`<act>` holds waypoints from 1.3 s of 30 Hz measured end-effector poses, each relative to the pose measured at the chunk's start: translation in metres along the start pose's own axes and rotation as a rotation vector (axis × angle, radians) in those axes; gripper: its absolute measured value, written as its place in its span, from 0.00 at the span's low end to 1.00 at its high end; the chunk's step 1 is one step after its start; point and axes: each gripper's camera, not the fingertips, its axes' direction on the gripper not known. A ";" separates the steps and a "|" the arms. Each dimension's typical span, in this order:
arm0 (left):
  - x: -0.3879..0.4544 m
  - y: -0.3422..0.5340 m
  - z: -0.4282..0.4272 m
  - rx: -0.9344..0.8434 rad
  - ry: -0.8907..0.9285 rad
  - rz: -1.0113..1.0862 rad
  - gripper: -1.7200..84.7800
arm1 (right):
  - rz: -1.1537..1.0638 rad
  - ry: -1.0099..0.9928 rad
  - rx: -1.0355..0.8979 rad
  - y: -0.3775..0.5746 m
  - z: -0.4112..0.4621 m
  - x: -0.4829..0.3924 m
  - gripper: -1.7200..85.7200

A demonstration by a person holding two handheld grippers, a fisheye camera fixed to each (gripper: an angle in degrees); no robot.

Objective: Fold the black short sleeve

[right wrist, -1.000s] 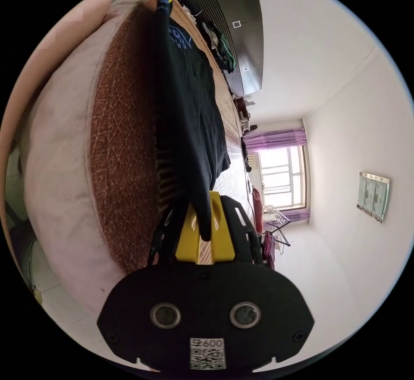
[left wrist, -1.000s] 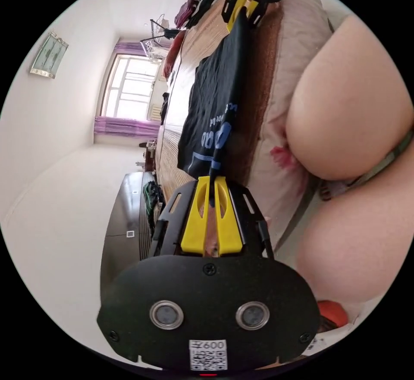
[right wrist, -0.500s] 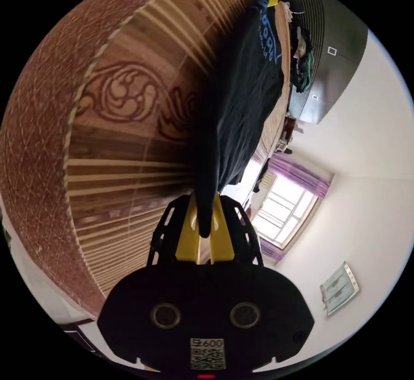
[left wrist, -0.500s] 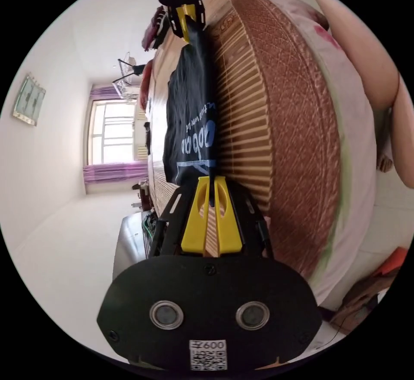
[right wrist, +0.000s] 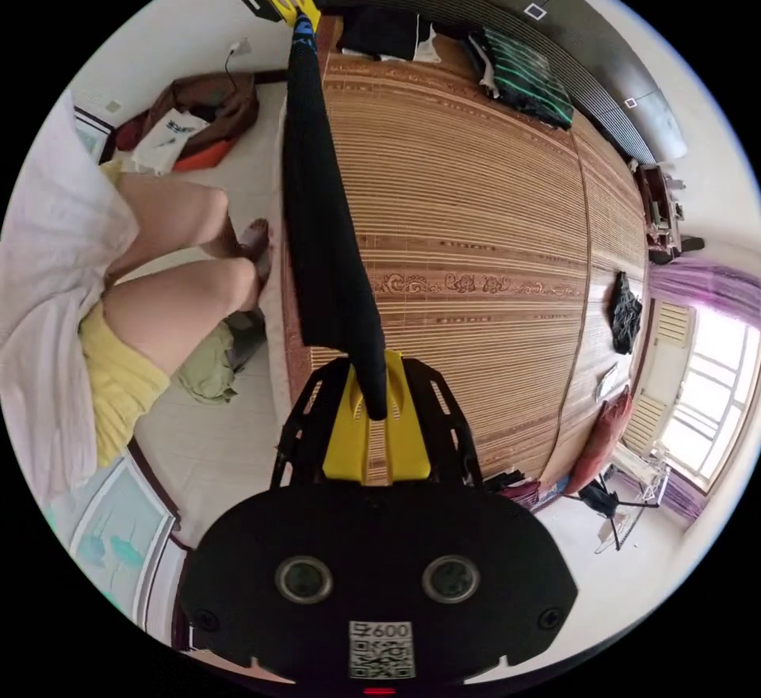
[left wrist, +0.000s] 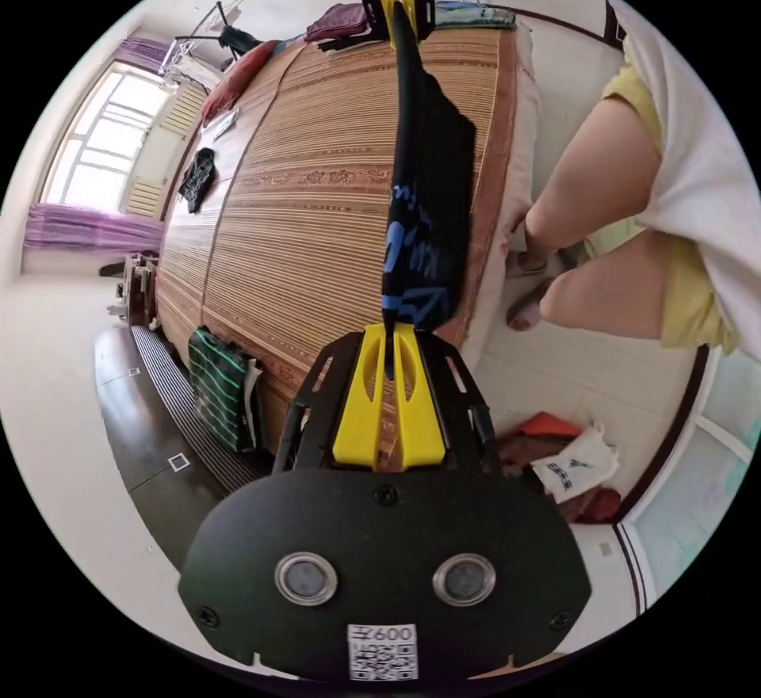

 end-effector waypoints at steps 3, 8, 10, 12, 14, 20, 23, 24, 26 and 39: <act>-0.020 -0.079 -0.057 -0.032 -0.042 0.079 0.05 | -0.012 0.056 0.061 -0.020 -0.020 0.026 0.01; -0.099 -0.184 -0.120 -0.041 -0.203 0.052 0.05 | 0.137 0.220 0.177 -0.080 -0.042 0.100 0.01; -0.121 -0.215 -0.138 -0.038 -0.237 0.041 0.05 | 0.190 0.250 0.208 -0.104 -0.048 0.117 0.01; -0.137 -0.249 -0.152 -0.054 -0.273 0.036 0.05 | 0.226 0.284 0.238 -0.132 -0.051 0.124 0.01; -0.143 -0.268 -0.159 -0.051 -0.331 0.002 0.05 | 0.257 0.349 0.252 -0.177 -0.049 0.121 0.01; -0.153 -0.277 -0.192 0.028 -0.382 -0.057 0.05 | 0.317 0.375 0.220 -0.323 -0.032 0.097 0.01; -0.153 -0.256 -0.199 0.066 -0.316 -0.030 0.05 | 0.354 0.305 0.207 -0.402 -0.019 0.076 0.01; -0.152 -0.247 -0.200 0.065 -0.264 -0.033 0.05 | 0.359 0.276 0.206 -0.416 -0.015 0.072 0.01; -0.148 -0.237 -0.200 0.050 -0.186 -0.017 0.05 | 0.354 0.155 0.199 -0.473 0.006 0.058 0.01; -0.154 -0.265 -0.219 0.000 -0.014 -0.037 0.05 | 0.301 0.006 0.196 -0.628 0.135 0.080 0.01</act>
